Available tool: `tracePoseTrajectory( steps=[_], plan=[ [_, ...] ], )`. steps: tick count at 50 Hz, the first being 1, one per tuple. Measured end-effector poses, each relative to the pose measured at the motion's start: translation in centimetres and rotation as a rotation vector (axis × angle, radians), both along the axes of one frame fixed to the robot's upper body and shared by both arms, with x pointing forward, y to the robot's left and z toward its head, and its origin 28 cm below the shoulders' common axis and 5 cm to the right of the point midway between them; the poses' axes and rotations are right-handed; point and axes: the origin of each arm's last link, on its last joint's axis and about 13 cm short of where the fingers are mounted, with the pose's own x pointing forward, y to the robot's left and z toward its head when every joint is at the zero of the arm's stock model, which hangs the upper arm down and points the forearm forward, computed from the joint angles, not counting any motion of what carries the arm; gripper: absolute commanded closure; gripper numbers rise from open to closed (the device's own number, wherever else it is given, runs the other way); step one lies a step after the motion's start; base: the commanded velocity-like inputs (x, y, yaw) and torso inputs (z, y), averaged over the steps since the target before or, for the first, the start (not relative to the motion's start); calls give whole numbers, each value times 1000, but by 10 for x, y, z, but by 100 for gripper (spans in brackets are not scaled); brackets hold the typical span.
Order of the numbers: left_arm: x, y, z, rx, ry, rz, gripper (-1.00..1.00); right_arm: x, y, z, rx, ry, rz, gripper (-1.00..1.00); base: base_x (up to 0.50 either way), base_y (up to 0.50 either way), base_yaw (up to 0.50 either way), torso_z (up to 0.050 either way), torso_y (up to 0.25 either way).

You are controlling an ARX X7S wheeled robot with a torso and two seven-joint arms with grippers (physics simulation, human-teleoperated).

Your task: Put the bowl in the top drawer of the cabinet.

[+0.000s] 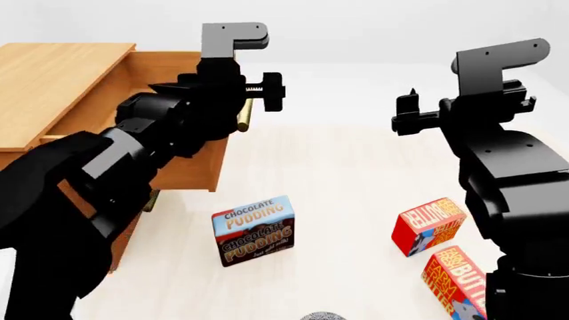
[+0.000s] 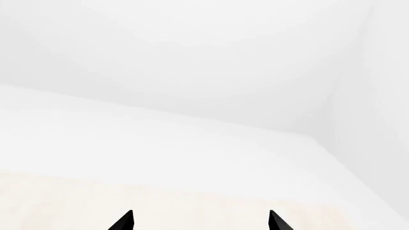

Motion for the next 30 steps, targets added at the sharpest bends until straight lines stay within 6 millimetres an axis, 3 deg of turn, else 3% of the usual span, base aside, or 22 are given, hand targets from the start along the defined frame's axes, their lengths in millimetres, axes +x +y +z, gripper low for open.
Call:
tracePoseTrajectory(
  steps=[30],
  plan=[
    [-26,-9,7,-97,40,48,-100,5,-1,-8,35,-10,-42,-100,-8,-2,-1,0,0]
  ],
)
